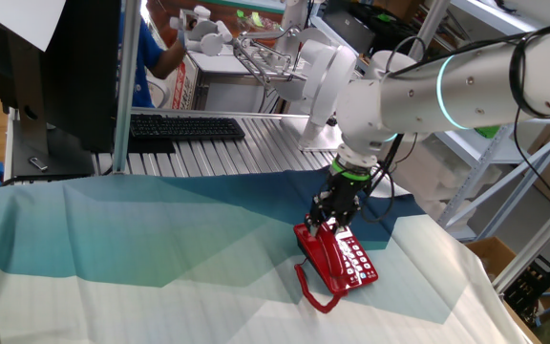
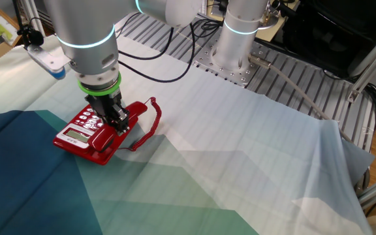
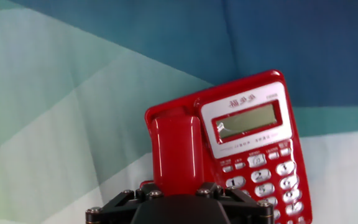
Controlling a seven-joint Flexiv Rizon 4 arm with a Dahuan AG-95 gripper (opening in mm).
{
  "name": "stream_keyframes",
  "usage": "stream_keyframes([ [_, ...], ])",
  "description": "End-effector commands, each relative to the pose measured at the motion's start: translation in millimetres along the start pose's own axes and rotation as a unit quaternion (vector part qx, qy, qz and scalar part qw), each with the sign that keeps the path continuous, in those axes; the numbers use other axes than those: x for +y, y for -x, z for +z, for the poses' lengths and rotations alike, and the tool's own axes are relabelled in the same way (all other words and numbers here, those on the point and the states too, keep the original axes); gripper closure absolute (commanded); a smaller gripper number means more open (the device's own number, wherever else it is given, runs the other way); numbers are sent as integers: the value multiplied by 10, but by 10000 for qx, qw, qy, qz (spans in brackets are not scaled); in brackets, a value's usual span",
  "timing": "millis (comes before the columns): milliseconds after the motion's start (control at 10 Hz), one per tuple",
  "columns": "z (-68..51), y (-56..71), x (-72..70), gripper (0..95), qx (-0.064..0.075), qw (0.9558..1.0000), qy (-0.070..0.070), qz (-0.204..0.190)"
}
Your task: Place the handset of the telephone on the corresponding phone cradle
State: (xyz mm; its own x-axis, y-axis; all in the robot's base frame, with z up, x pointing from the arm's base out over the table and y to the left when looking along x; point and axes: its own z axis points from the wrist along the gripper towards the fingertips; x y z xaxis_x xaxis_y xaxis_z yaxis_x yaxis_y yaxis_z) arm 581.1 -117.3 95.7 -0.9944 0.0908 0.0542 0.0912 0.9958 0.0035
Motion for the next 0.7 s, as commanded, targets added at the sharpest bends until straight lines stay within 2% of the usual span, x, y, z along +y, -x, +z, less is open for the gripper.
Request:
stream_keyframes([
  [100, -19, -13, -3, 950, -124, 9985, -133, -526],
  [300, -17, -1, -20, 950, -221, 9957, -178, -883],
  [500, -20, 1, -50, 950, -270, 9948, -160, -972],
  [600, -18, -5, -114, 950, -296, 9943, -138, -1011],
  [700, 11, -24, -181, 950, -312, 9947, -59, -981],
])
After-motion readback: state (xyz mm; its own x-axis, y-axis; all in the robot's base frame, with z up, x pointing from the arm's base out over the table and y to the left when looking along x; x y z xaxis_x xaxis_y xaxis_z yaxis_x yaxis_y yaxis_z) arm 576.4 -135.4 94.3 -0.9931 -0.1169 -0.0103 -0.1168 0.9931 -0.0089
